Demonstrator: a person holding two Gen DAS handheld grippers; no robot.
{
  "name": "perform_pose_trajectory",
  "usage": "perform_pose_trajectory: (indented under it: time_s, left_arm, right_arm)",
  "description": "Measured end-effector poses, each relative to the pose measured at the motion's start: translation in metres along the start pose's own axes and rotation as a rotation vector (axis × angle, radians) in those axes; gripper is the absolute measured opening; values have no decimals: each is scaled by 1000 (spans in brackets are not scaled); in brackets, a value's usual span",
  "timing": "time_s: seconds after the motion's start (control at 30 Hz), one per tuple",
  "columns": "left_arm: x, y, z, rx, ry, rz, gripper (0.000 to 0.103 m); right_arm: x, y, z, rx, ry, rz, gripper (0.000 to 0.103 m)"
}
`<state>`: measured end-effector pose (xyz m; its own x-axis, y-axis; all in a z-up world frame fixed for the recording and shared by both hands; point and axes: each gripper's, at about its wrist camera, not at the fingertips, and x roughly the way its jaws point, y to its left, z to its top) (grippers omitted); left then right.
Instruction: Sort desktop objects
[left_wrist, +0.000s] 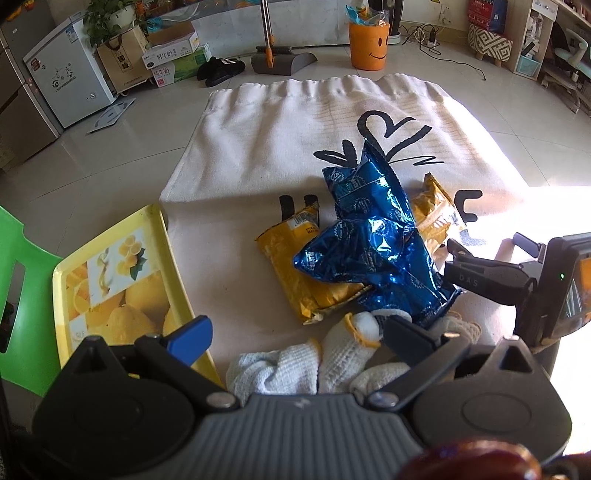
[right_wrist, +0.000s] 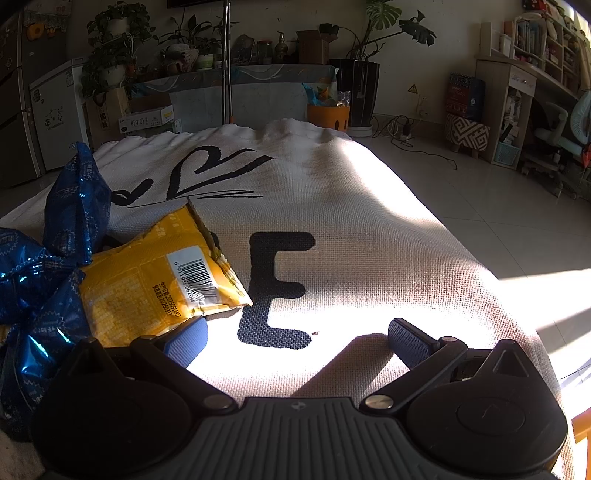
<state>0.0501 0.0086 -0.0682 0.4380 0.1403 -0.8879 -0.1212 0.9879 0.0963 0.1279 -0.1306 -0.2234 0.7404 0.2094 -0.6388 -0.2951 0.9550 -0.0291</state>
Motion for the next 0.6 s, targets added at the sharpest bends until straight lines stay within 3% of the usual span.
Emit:
perform_pose_trajectory:
  time_s: [0.6]
  left_arm:
    - [24, -15, 0, 28, 49, 6, 102]
  right_arm:
    - [1, 0, 0, -1, 0, 1, 103]
